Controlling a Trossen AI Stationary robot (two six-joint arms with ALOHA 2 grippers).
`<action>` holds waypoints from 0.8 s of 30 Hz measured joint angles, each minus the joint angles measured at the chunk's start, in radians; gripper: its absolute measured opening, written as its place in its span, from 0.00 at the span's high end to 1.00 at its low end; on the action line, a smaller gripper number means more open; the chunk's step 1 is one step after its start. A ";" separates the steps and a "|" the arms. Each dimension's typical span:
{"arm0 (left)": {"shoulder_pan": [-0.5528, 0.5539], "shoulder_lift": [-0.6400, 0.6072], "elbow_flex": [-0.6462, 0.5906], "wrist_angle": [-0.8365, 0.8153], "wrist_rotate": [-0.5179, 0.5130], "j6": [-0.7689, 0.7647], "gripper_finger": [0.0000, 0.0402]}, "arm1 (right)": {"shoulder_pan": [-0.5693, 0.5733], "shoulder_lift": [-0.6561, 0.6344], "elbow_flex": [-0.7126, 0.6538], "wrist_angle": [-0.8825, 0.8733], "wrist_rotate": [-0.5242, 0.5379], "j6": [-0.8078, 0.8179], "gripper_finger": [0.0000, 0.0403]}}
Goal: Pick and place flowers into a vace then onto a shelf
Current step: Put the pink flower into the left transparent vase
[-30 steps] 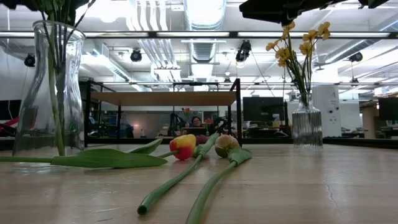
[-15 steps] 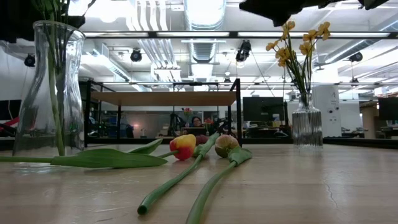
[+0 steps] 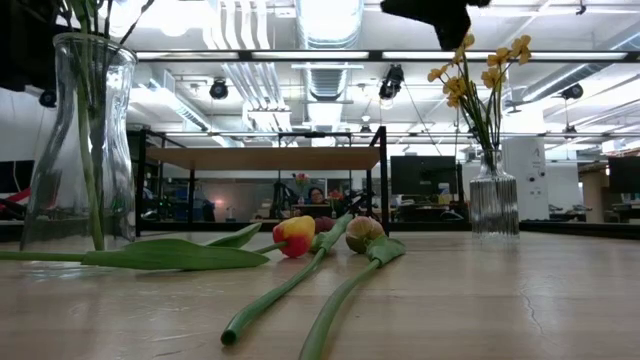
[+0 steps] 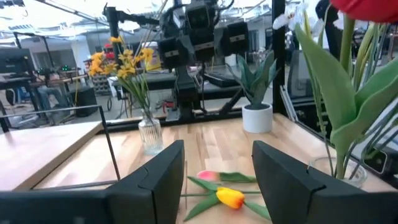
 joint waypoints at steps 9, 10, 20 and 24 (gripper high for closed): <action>0.000 0.020 0.068 -0.039 -0.004 0.000 0.57 | 0.013 0.220 0.413 -0.654 0.179 0.355 0.57; 0.000 0.023 0.074 -0.056 -0.006 -0.006 0.57 | 0.016 0.248 0.453 -0.725 0.184 0.408 0.56; 0.000 0.025 0.117 -0.227 -0.025 -0.027 0.57 | 0.054 0.517 0.733 -1.126 0.149 0.891 0.38; 0.000 0.025 0.113 -0.237 -0.025 -0.027 0.57 | 0.070 0.603 0.761 -1.141 0.125 1.023 0.35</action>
